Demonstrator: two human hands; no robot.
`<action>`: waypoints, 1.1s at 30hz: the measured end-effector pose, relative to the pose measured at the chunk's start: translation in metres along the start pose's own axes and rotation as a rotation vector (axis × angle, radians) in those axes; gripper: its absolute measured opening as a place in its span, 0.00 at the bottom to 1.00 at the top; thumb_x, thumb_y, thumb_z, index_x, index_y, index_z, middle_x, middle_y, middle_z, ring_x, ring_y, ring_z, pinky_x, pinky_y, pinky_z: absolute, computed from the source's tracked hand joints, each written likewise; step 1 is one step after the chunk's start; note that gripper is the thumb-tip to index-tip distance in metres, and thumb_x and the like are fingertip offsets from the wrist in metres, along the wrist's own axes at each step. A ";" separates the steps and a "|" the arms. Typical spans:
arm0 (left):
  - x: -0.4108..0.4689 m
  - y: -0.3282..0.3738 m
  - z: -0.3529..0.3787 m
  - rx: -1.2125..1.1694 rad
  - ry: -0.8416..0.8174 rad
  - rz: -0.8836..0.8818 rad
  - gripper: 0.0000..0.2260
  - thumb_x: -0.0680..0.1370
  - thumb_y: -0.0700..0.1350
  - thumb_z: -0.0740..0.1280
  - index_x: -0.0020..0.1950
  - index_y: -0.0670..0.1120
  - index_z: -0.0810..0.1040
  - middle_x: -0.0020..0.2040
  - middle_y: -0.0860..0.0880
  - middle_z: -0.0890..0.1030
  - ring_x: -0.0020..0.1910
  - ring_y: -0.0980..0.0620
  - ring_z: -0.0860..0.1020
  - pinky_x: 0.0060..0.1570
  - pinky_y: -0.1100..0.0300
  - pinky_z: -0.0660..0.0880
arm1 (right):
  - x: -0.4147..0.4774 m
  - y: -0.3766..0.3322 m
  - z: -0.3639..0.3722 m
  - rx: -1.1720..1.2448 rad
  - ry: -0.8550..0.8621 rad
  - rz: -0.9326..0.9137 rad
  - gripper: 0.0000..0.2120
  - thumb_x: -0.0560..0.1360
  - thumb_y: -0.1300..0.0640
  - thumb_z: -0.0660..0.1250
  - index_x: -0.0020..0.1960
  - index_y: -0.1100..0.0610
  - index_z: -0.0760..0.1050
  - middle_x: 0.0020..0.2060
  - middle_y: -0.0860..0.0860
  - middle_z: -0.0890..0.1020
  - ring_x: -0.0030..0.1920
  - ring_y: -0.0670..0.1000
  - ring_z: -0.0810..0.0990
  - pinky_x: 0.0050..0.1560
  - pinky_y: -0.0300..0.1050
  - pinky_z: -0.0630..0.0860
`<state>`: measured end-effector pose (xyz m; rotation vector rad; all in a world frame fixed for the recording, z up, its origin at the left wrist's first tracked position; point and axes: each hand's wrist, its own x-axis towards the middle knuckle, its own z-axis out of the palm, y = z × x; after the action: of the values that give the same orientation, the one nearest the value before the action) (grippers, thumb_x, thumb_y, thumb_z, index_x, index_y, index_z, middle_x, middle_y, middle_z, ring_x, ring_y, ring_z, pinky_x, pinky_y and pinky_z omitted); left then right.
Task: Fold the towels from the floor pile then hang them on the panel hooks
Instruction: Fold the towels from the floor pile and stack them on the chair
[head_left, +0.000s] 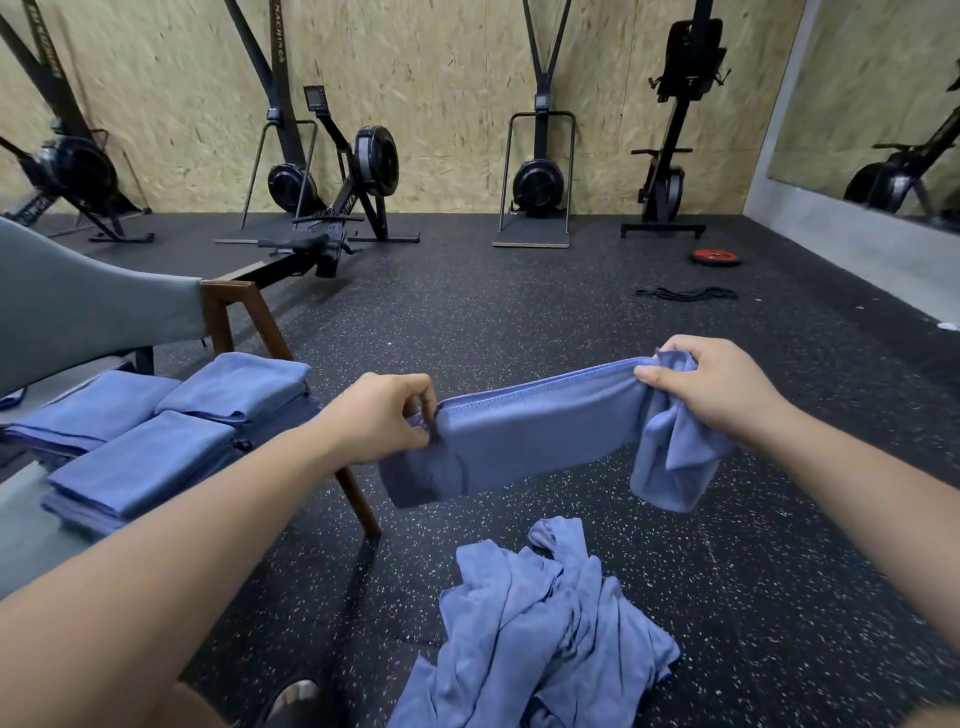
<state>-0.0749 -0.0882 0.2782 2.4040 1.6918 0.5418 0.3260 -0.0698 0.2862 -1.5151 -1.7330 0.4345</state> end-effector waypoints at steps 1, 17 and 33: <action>-0.001 -0.002 0.000 -0.014 -0.008 -0.001 0.10 0.69 0.43 0.75 0.44 0.56 0.80 0.35 0.57 0.82 0.37 0.58 0.78 0.35 0.66 0.69 | 0.000 0.002 0.001 0.001 -0.002 0.013 0.13 0.77 0.50 0.78 0.40 0.55 0.79 0.35 0.51 0.81 0.38 0.49 0.75 0.42 0.48 0.71; -0.009 0.016 0.012 0.083 -0.292 0.111 0.10 0.70 0.46 0.74 0.47 0.57 0.79 0.36 0.59 0.81 0.35 0.59 0.76 0.37 0.61 0.73 | 0.000 0.015 0.006 -0.047 -0.040 0.061 0.12 0.77 0.51 0.76 0.40 0.56 0.78 0.35 0.53 0.81 0.37 0.48 0.76 0.41 0.48 0.71; -0.016 0.035 0.019 -0.092 -0.269 0.220 0.08 0.72 0.45 0.74 0.46 0.54 0.77 0.39 0.55 0.81 0.36 0.54 0.77 0.42 0.55 0.76 | 0.002 0.022 0.006 -0.104 -0.012 0.092 0.12 0.77 0.52 0.75 0.39 0.57 0.77 0.34 0.50 0.80 0.36 0.48 0.75 0.39 0.47 0.70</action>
<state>-0.0414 -0.1140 0.2687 2.4803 1.2777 0.2979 0.3363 -0.0618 0.2673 -1.6743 -1.7233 0.4059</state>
